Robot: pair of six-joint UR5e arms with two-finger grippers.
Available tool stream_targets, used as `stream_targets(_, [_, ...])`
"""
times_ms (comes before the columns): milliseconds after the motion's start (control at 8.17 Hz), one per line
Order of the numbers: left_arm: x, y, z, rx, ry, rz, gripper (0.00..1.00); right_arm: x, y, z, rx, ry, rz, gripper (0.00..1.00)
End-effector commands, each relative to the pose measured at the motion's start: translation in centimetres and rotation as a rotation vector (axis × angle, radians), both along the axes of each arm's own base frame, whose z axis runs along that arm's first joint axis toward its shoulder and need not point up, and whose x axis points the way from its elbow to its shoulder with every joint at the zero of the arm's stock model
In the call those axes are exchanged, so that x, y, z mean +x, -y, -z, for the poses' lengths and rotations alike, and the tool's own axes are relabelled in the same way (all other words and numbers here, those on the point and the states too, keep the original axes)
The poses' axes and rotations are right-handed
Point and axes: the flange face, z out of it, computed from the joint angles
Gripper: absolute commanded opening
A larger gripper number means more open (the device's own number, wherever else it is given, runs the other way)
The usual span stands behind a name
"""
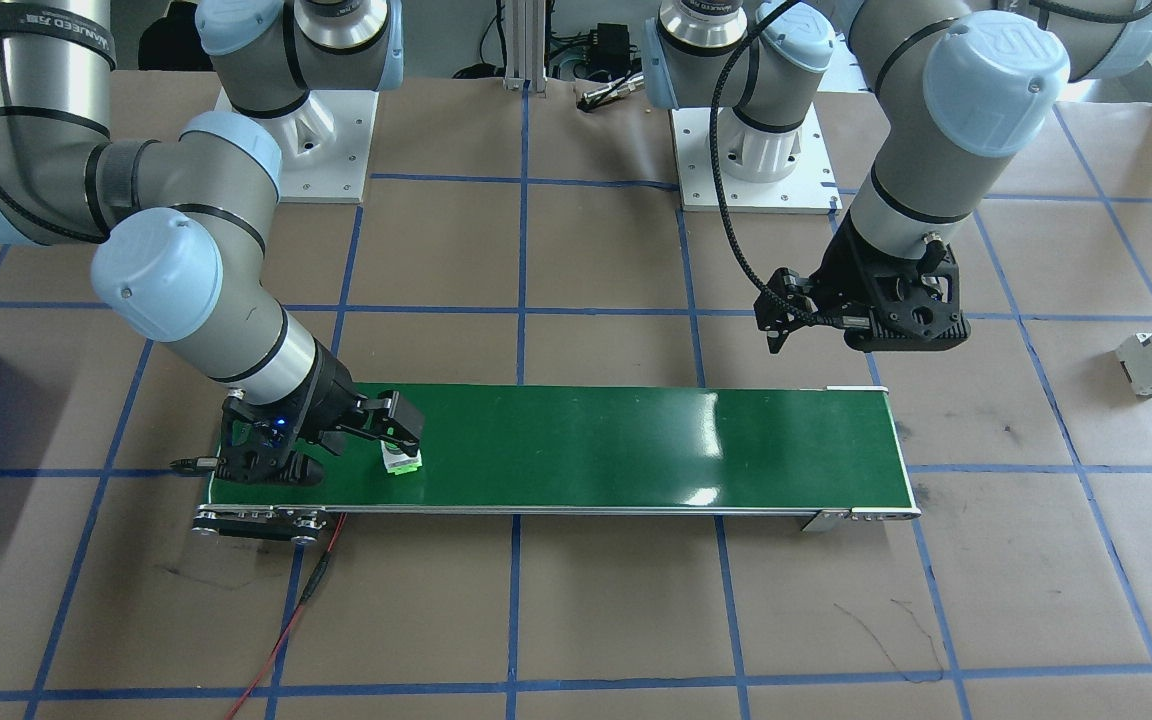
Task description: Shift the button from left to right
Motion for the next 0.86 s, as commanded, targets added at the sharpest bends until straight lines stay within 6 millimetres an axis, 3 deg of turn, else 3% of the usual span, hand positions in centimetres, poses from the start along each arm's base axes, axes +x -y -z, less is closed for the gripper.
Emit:
stream_targets(0, [0.0, -0.1, 0.0, 0.001, 0.002, -0.001, 1.0, -1.0, -0.7, 3.1, 0.022, -0.117, -0.104, 0.56])
stream_targets(122, [0.1, 0.0, 0.0, -0.001, 0.003, 0.002, 1.0, -1.6, -1.1, 3.7, 0.026, -0.172, -0.172, 0.43])
stream_targets(245, [0.0, 0.0, -0.2, -0.006, 0.001, -0.01, 1.0, -1.7, -1.3, 4.2, 0.036, -0.183, -0.201, 0.42])
stream_targets(490, [0.0, -0.1, -0.3, -0.007, 0.001, -0.018, 1.0, -3.4, -0.7, 3.0, -0.008, -0.263, -0.352, 0.27])
stream_targets(735, [0.0, 0.0, -0.2, -0.004, 0.001, -0.018, 1.0, -10.9, 1.6, -2.5, -0.047, -0.345, -0.342, 0.24])
